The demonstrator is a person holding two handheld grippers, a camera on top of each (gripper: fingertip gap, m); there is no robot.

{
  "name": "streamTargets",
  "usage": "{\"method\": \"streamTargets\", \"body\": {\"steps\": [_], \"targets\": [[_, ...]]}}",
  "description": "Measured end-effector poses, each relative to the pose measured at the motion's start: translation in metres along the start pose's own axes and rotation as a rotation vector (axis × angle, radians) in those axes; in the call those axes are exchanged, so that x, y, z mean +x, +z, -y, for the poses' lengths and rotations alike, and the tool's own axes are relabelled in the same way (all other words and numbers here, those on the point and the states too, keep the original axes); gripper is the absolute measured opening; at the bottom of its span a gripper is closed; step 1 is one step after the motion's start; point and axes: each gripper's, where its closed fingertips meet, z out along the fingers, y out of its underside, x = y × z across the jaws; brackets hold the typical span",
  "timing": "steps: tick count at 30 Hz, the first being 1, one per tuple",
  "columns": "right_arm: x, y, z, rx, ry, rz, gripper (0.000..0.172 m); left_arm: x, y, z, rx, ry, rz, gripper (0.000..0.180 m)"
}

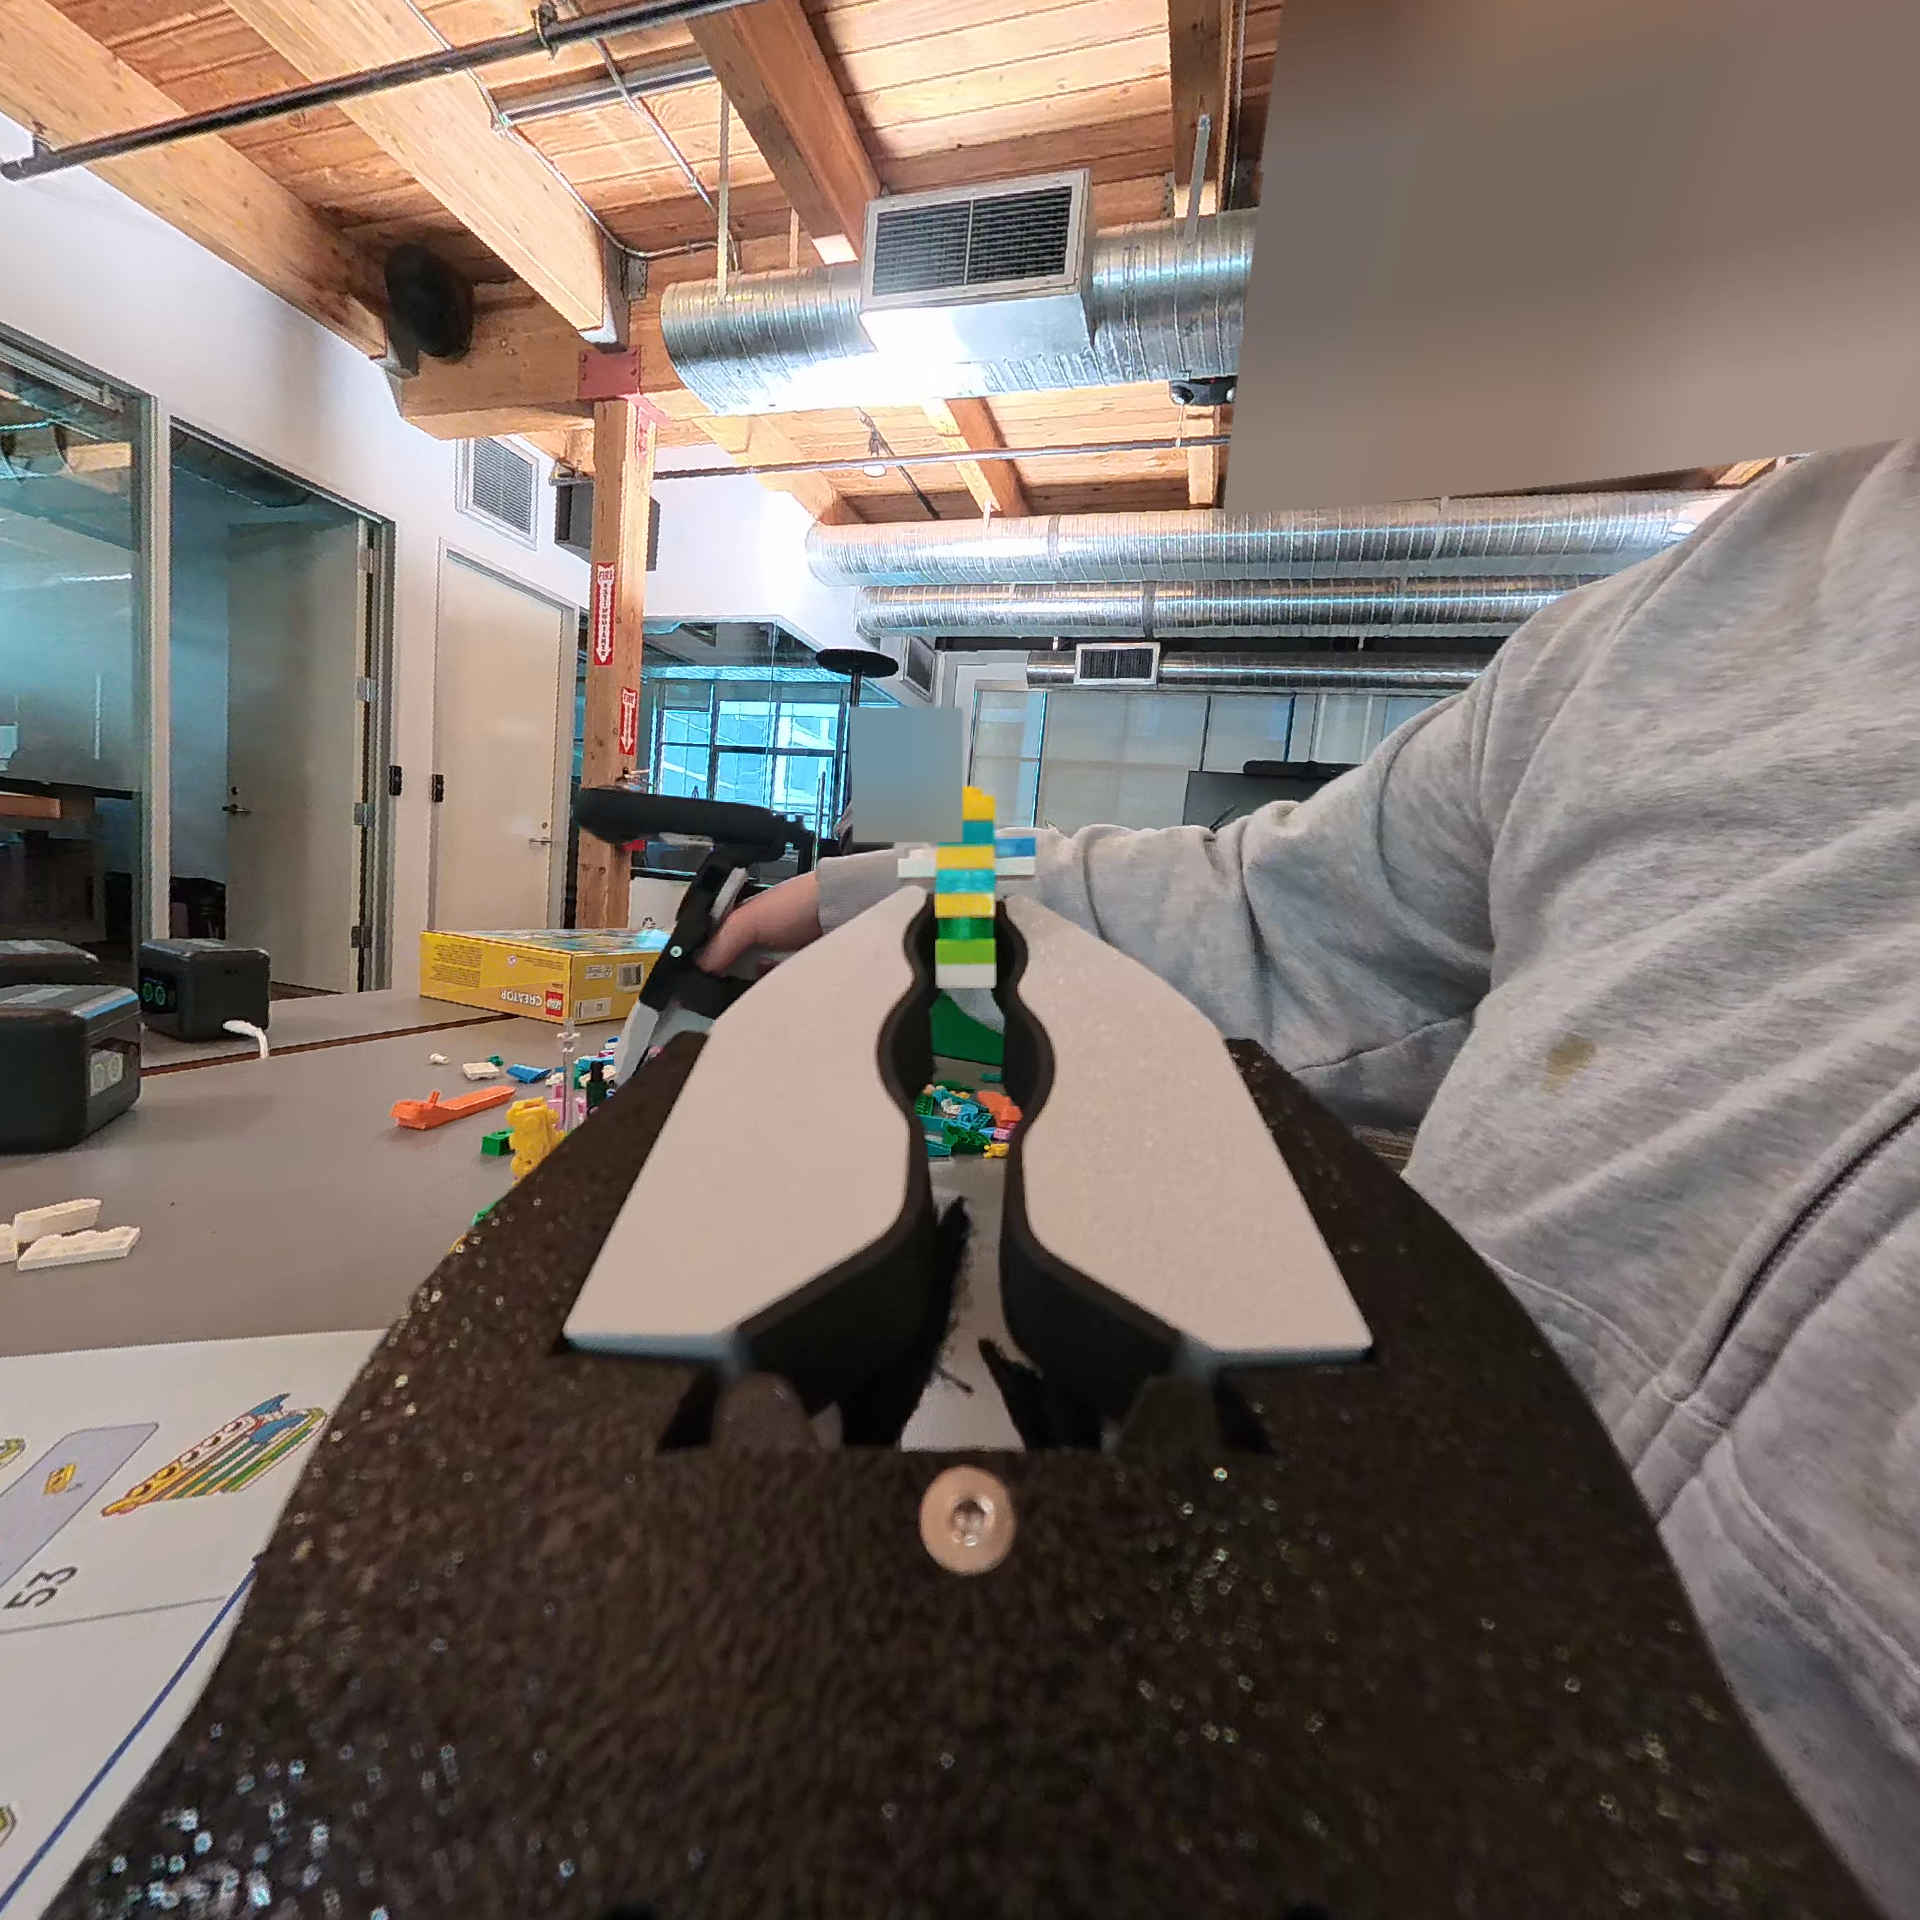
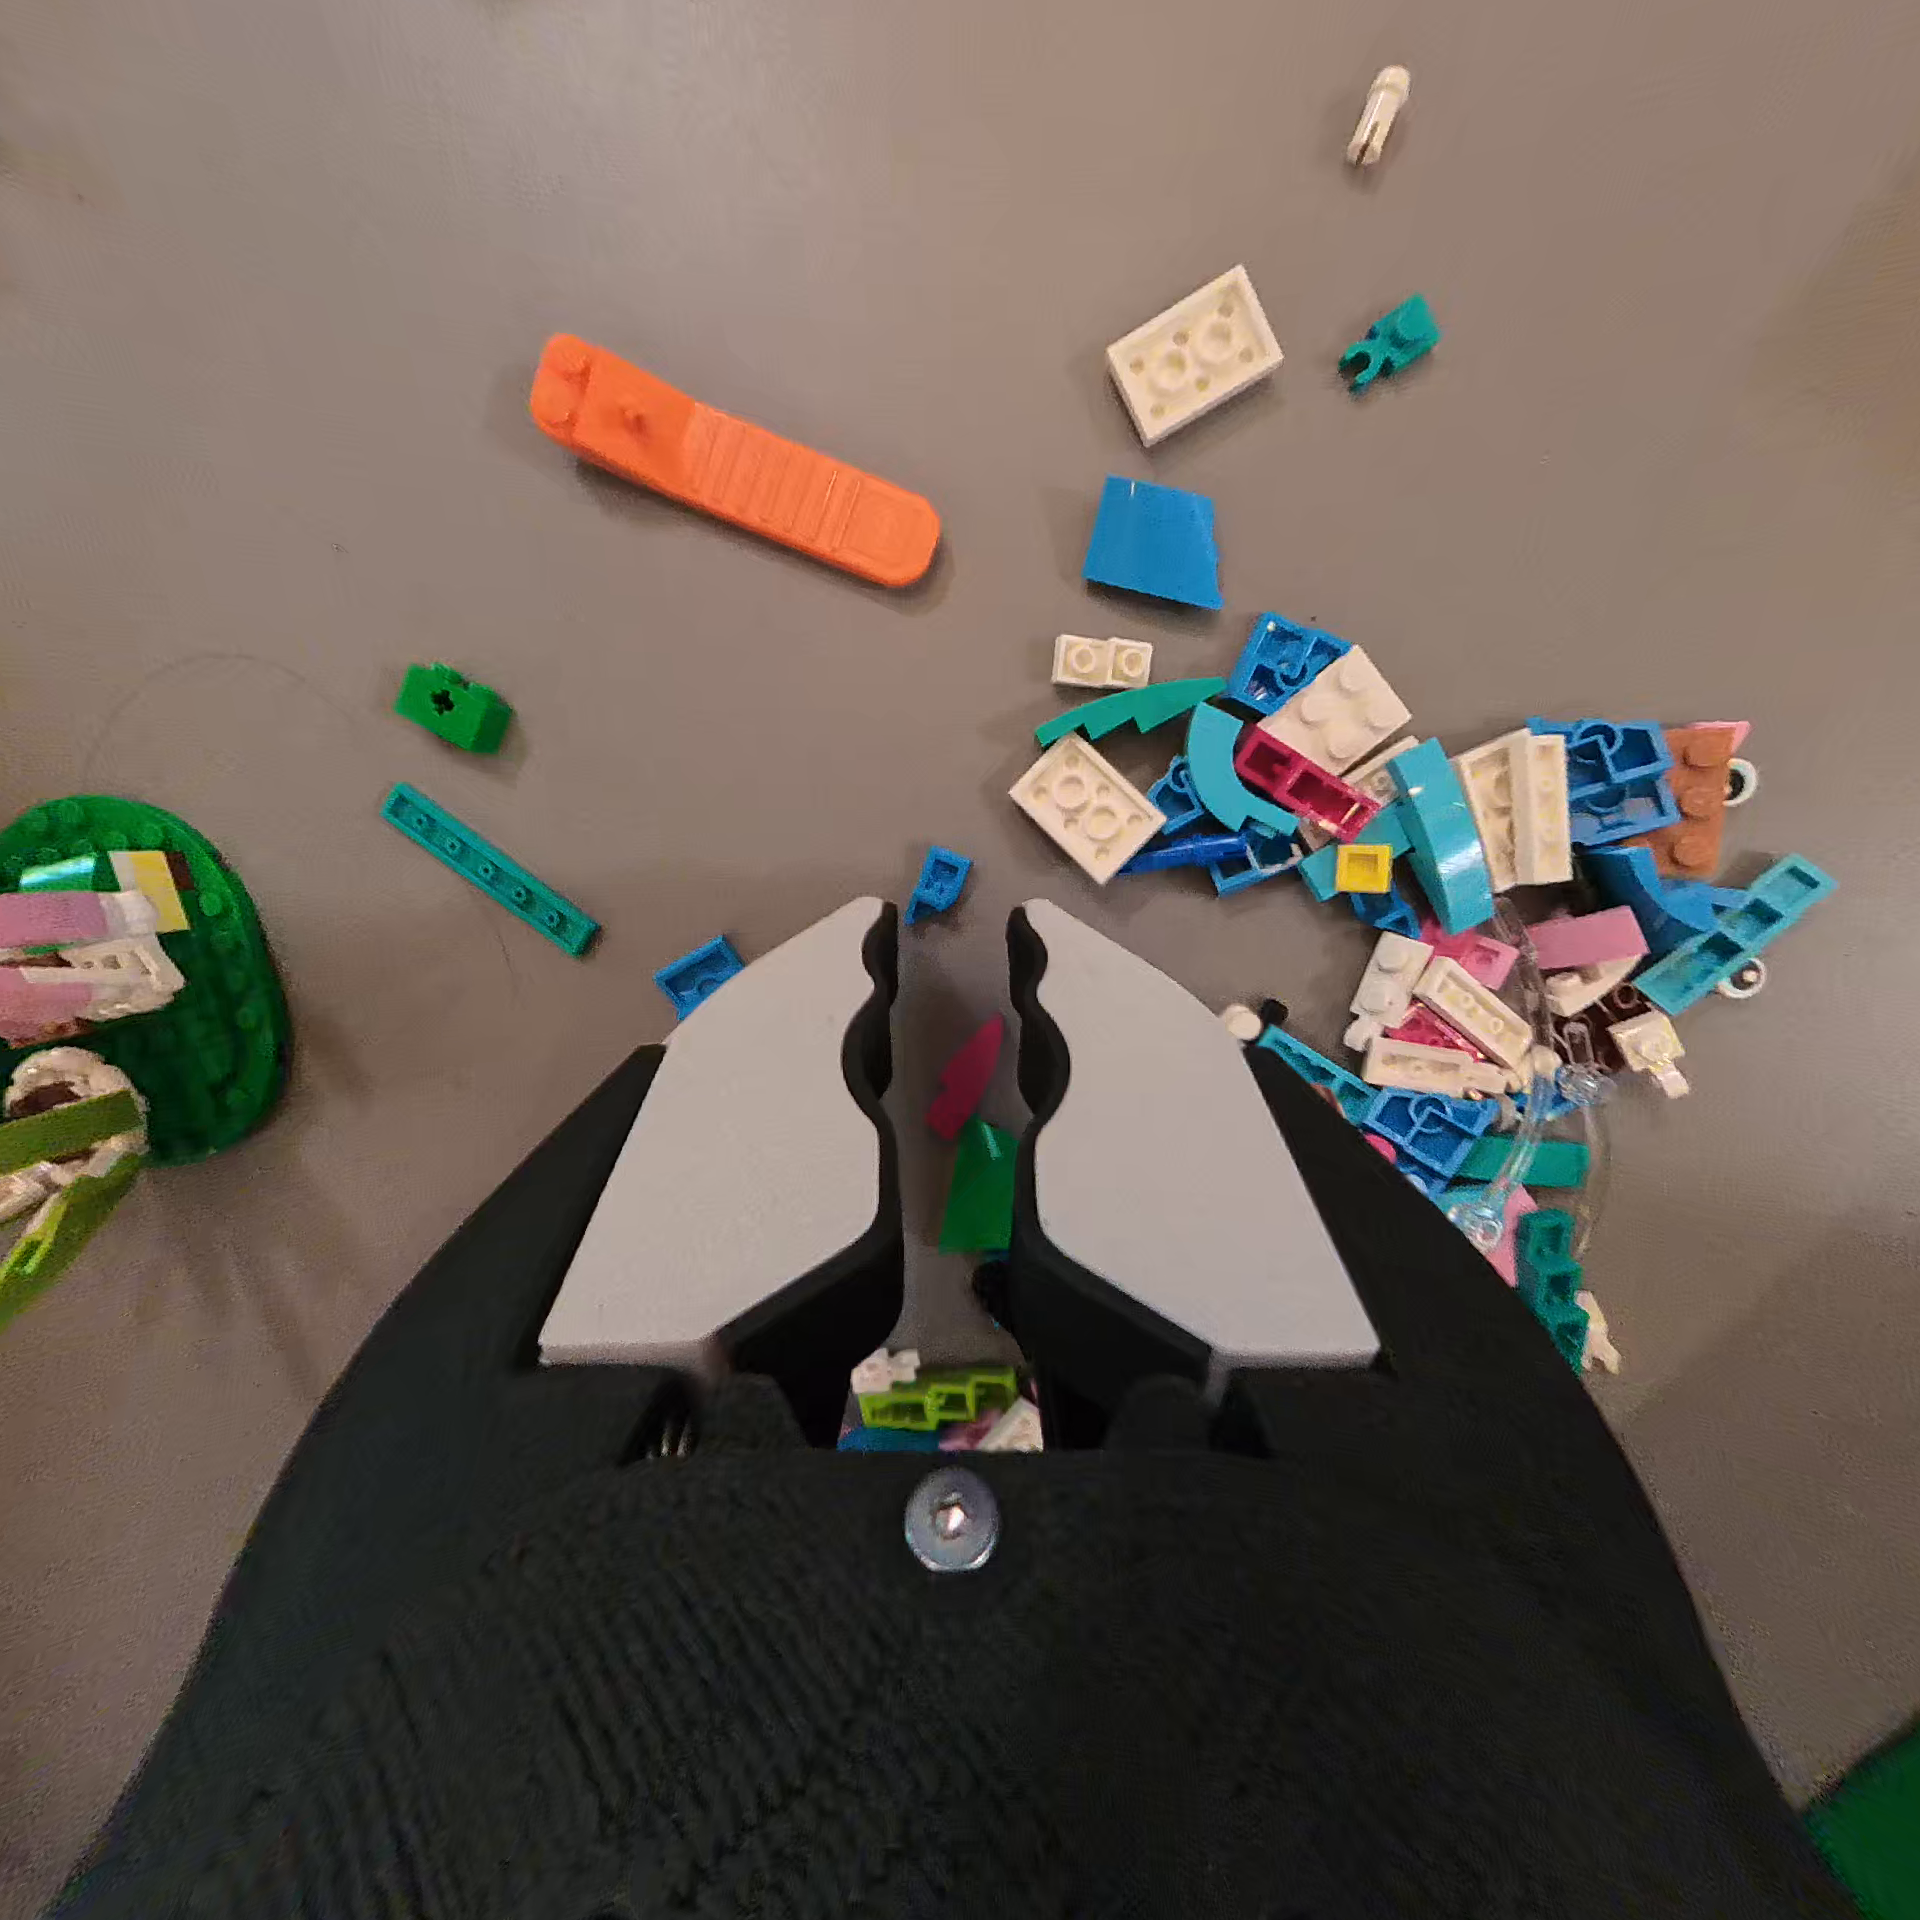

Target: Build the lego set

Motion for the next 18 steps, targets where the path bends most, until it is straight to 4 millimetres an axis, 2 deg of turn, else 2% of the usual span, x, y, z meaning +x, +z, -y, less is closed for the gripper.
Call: {"method": "streamTargets", "body": {"steps": [1, 4, 10, 14, 16, 18], "targets": [[-0.001, 0.002, 0.001, -0.004, 0.009, 0.012, 0.019, 0.000, 0.000, 0.000, 0.001, -0.001, -0.001, 0.008], [-0.001, 0.007, 0.000, -0.030, 0.003, 0.008, 0.019, 0.000, 0.000, 0.000, 0.000, -0.001, -0.002, 0.008], [0.001, 0.010, 0.001, -0.049, -0.081, -0.059, 0.005, 0.001, 0.001, 0.000, -0.003, 0.004, -0.003, 0.008], [-0.002, 0.000, 0.002, 0.003, -0.274, -0.185, 0.004, 0.000, 0.001, 0.000, -0.002, 0.006, 0.001, 0.008], [-0.017, -0.015, 0.006, 0.101, -0.434, -0.238, 0.004, -0.001, 0.001, -0.001, -0.005, 0.006, 0.007, 0.008], [-0.043, -0.035, 0.010, 0.241, -0.651, -0.304, 0.004, -0.003, 0.002, -0.001, -0.009, 0.004, 0.021, 0.008]]}}
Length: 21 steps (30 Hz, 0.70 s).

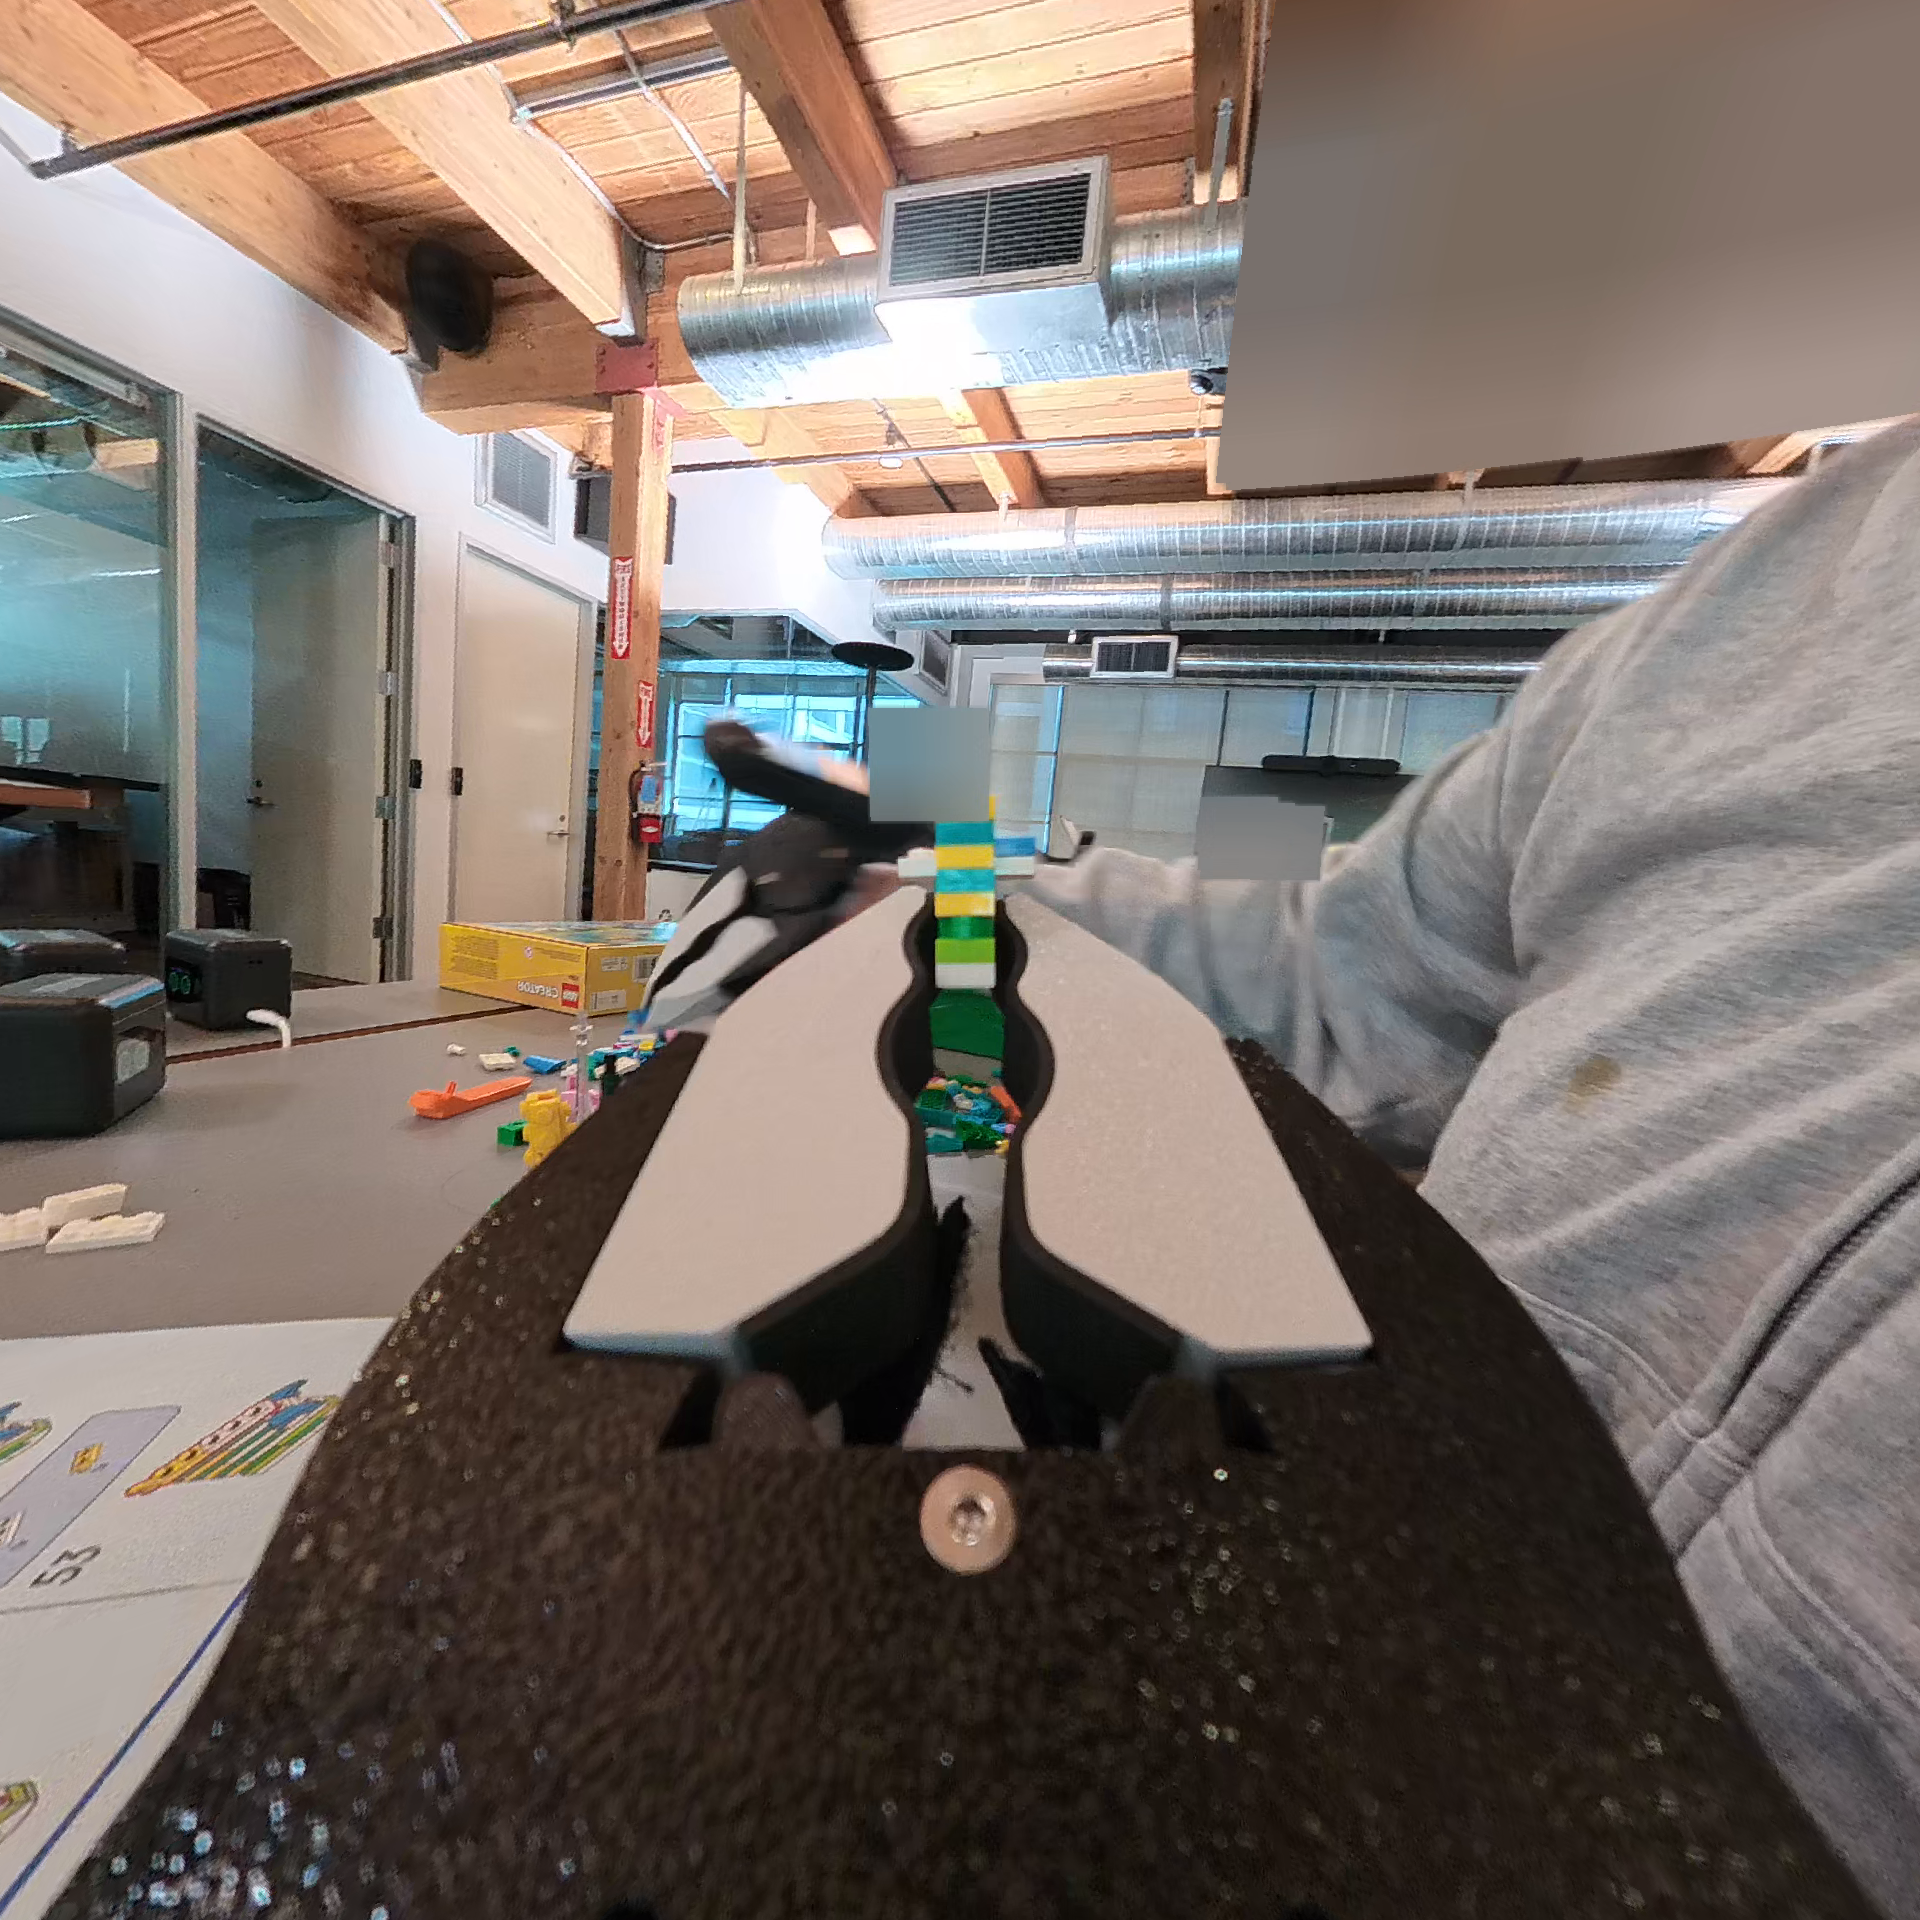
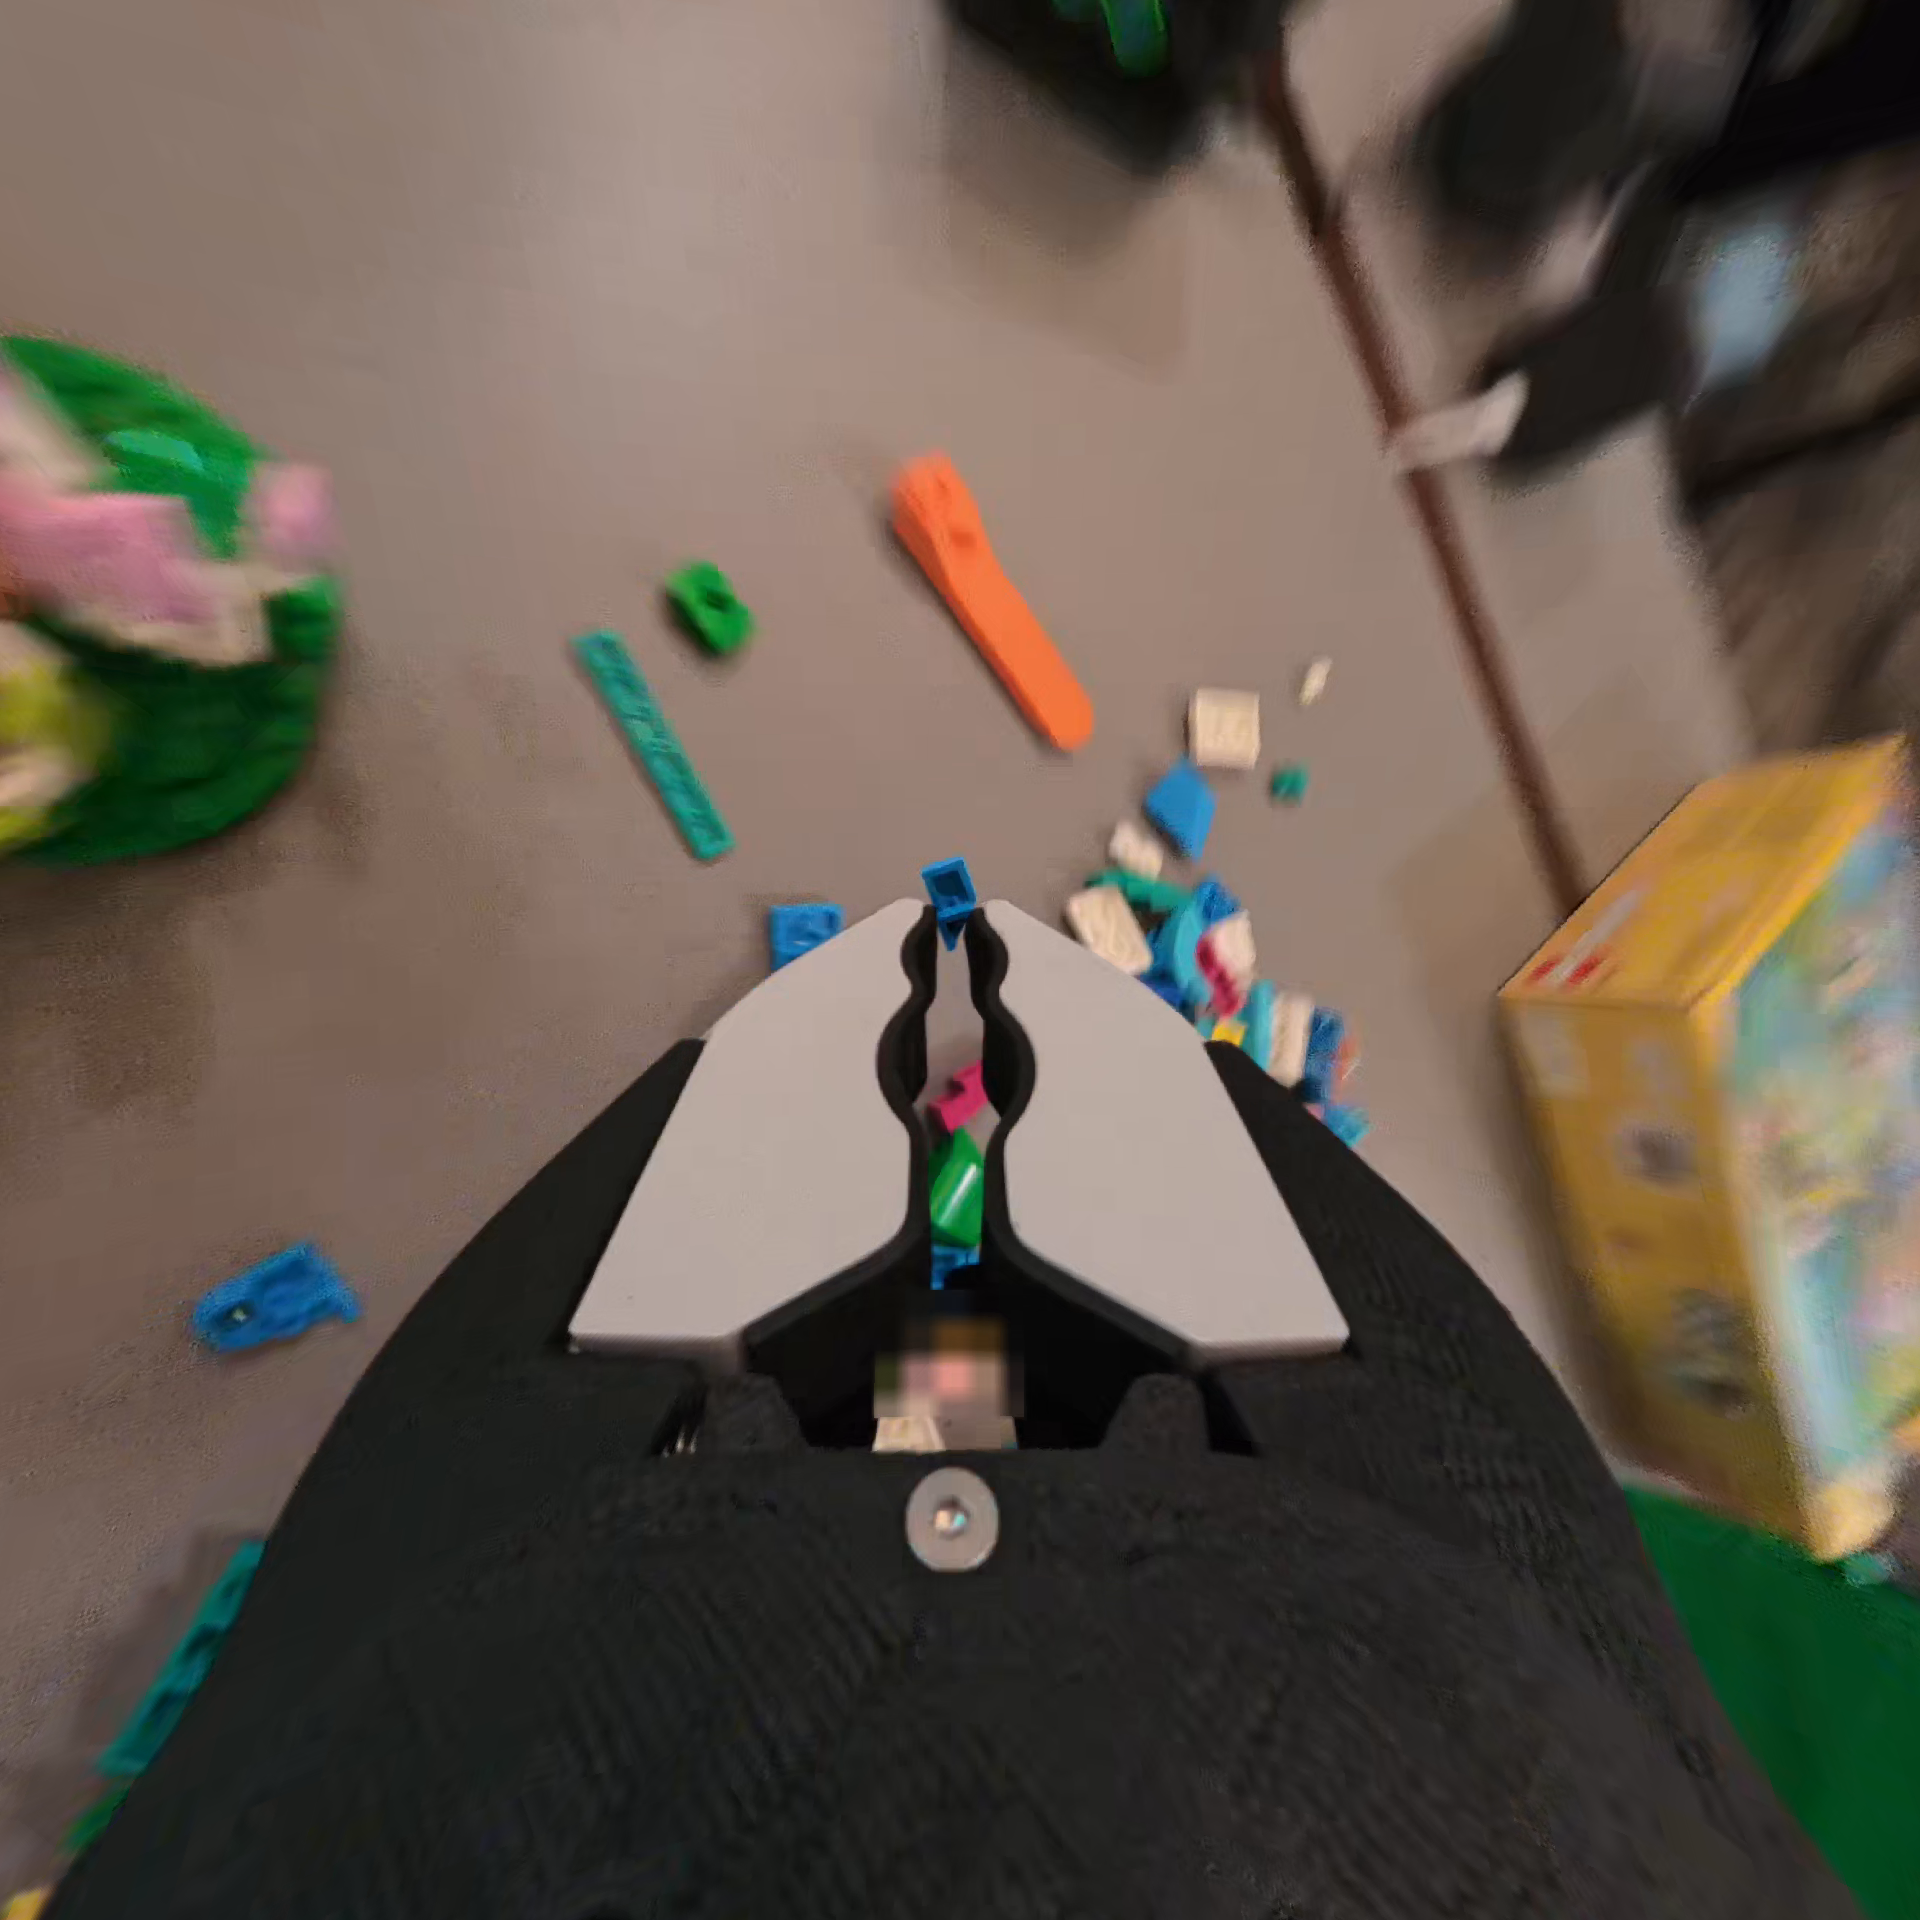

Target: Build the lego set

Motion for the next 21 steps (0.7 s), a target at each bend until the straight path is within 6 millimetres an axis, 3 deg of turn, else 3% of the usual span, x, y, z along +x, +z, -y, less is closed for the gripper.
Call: {"method": "streamTargets", "body": {"steps": [3, 7, 11, 14, 21], "targets": [[-0.039, -0.046, 0.043, 0.292, -0.411, -0.168, 0.004, -0.010, 0.003, -0.004, -0.031, -0.026, 0.058, 0.008], [-0.094, -0.118, 0.106, 0.587, -0.868, -0.613, 0.004, -0.016, 0.010, -0.011, -0.054, -0.117, 0.093, 0.008], [-0.149, -0.168, 0.147, 0.801, -1.066, -0.890, 0.003, -0.006, 0.016, -0.005, 0.017, -0.193, 0.034, 0.009], [-0.179, -0.192, 0.163, 0.934, -1.153, -1.026, 0.004, 0.001, 0.016, 0.003, 0.076, -0.237, -0.028, 0.008], [-0.218, -0.208, 0.179, 1.036, -1.288, -1.188, 0.004, 0.011, 0.015, 0.014, 0.135, -0.257, -0.100, 0.008]]}}
